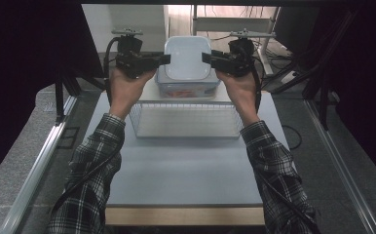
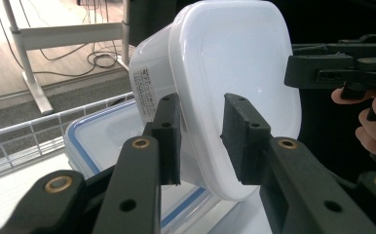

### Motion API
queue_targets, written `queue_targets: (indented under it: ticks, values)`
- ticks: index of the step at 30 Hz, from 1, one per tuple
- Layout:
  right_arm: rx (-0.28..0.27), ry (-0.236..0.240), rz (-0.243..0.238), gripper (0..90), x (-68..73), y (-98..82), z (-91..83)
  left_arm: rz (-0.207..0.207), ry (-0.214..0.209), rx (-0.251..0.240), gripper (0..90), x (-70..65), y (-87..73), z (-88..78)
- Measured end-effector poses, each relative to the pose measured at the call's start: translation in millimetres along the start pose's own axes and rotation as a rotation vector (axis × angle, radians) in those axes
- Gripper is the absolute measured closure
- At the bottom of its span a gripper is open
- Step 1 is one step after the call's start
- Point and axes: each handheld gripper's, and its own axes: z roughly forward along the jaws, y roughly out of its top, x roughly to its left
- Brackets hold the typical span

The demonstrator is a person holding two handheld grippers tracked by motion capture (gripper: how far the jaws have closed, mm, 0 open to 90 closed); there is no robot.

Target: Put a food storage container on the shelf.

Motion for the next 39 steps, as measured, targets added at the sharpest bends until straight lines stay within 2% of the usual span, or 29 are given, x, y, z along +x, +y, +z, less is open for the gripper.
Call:
queue_targets:
  ticks: [5,9,12,14,15,16,20,22,23,24,27,33,34,36,38,39]
  values:
    - [0.010,0.001,0.019,58.2,-2.2,1.3,5.5,-0.003,0.003,0.020,62.6,4.2,1.1,7.0]
    - [0.013,0.004,0.046,56.5,-6.1,2.1,9.6,-0.032,-0.016,0.018,61.0,8.6,3.0,11.1]
    - [0.018,0.013,0.063,55.3,-8.6,3.0,11.7,-0.034,-0.012,0.025,58.1,9.2,4.3,12.8]
    - [0.026,-0.024,0.050,50.5,-9.1,3.9,16.0,-0.040,-0.001,0.035,52.7,10.3,4.8,16.7]
    - [0.026,-0.024,0.050,50.5,-9.1,3.9,16.0,-0.040,-0.001,0.035,51.2,10.3,4.8,16.7]
    - [0.030,-0.023,0.058,50.1,-9.3,2.8,19.0,-0.070,-0.019,0.025,51.0,14.8,4.0,18.7]
    - [0.026,-0.021,0.077,52.9,-9.3,2.8,21.4,-0.091,-0.030,0.021,49.4,18.5,5.2,22.4]
    - [0.029,-0.027,0.070,52.9,-8.7,3.1,21.4,-0.090,-0.026,0.022,47.6,18.4,5.9,23.0]
    - [0.033,-0.032,0.069,51.9,-7.6,3.9,21.3,-0.057,0.038,0.017,46.7,15.5,7.6,22.9]
    - [0.031,-0.034,0.071,51.6,-7.0,4.2,21.5,-0.042,0.059,0.019,46.8,14.0,8.6,22.6]
    - [0.043,-0.058,0.053,51.6,-5.7,4.3,21.5,-0.031,0.078,0.025,47.1,11.2,10.0,22.2]
    - [0.039,-0.062,0.053,50.4,-6.5,3.9,19.7,-0.020,0.089,0.020,46.0,11.3,10.0,20.8]
    - [0.038,-0.059,0.050,49.6,-6.3,3.9,19.0,-0.027,0.065,0.012,44.6,11.8,9.6,18.8]
    - [0.036,-0.057,0.043,48.6,-6.3,3.8,18.2,-0.027,0.052,0.004,43.4,11.8,9.3,17.5]
    - [0.026,-0.048,0.035,44.8,-6.3,3.2,15.0,-0.019,0.042,0.000,39.9,10.4,8.7,15.1]
    - [0.016,-0.039,0.037,43.5,-6.6,2.8,14.0,-0.001,0.030,0.007,38.2,9.2,8.2,15.0]
